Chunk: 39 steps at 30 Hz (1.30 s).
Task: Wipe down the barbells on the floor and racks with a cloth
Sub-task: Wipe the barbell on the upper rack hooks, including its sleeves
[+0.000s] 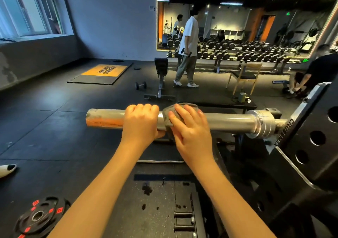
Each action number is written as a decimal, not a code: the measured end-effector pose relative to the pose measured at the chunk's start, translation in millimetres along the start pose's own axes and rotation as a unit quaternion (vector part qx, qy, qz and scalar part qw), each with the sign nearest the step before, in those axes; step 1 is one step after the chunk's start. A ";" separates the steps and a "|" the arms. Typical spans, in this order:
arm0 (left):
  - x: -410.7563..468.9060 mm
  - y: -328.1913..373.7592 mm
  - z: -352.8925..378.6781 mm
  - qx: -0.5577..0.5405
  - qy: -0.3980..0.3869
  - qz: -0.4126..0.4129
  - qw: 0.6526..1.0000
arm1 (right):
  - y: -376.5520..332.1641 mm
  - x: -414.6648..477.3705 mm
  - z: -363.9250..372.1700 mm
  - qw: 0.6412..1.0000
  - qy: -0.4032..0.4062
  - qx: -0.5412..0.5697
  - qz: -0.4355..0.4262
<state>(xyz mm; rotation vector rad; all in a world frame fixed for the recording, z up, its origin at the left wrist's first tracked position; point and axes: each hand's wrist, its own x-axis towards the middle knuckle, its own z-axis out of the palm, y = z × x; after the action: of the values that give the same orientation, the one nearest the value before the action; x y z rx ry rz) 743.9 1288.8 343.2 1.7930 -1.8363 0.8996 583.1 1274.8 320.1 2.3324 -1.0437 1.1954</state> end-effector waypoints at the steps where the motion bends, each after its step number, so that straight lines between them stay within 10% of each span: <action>1: -0.2 -1.3 -0.5 -0.002 0.001 0.005 1.000 | 10.6 -4.5 -3.3 1.000 -0.012 -0.014 -0.016; 8: 0.7 2.2 -2.8 -0.004 -0.022 -0.007 1.000 | 28.8 -22.3 -13.4 0.995 0.047 -0.037 0.075; 14: -0.3 -0.2 -5.8 -0.009 -0.019 0.008 1.000 | 27.2 -13.8 -12.9 0.998 -0.016 -0.049 -0.031; 21: 0.6 1.1 -2.7 0.002 -0.010 -0.003 1.000 | 19.2 -3.1 -15.4 0.988 0.014 -0.032 0.150; 26: 1.2 -2.6 -3.9 -0.004 -0.009 0.024 1.000 | 30.2 -3.8 -21.4 0.997 -0.055 -0.042 0.028; 34: 27.4 -19.5 -28.9 -0.020 -0.234 0.027 0.972 | 31.0 -3.6 -21.8 0.973 0.028 -0.062 0.222; 39: 17.7 -19.7 -24.3 0.018 -0.179 0.039 0.983 | 49.0 -10.9 -30.3 0.993 -0.015 -0.066 0.094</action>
<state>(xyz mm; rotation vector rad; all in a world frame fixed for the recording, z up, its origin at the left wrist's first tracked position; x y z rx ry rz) 758.4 1293.9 375.7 2.0230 -2.1323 0.6717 526.0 1263.6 327.3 2.1971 -1.3350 1.1207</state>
